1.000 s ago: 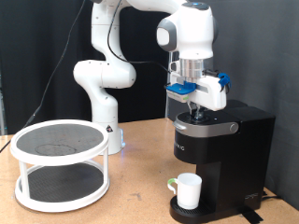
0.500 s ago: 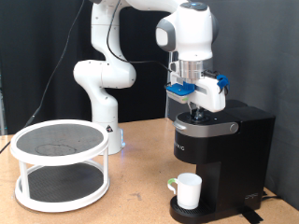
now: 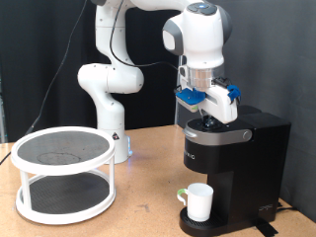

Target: Make a cup of coffee with the keurig machine

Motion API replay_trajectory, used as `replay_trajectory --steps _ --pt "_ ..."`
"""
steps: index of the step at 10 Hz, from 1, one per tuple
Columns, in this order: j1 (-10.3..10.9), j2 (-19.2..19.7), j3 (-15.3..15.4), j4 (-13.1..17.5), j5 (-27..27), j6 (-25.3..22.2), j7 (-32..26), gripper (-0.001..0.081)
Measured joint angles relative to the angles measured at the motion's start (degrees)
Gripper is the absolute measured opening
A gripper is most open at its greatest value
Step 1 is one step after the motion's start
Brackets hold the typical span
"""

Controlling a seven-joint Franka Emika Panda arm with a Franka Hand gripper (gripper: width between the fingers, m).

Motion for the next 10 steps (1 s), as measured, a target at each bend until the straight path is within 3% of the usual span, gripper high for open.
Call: replay_trajectory --steps 4,10 --pt "0.0 1.36 -0.21 1.62 0.0 -2.41 -0.01 0.0" --pt "0.0 0.42 -0.21 0.6 2.08 -0.8 -3.07 0.0"
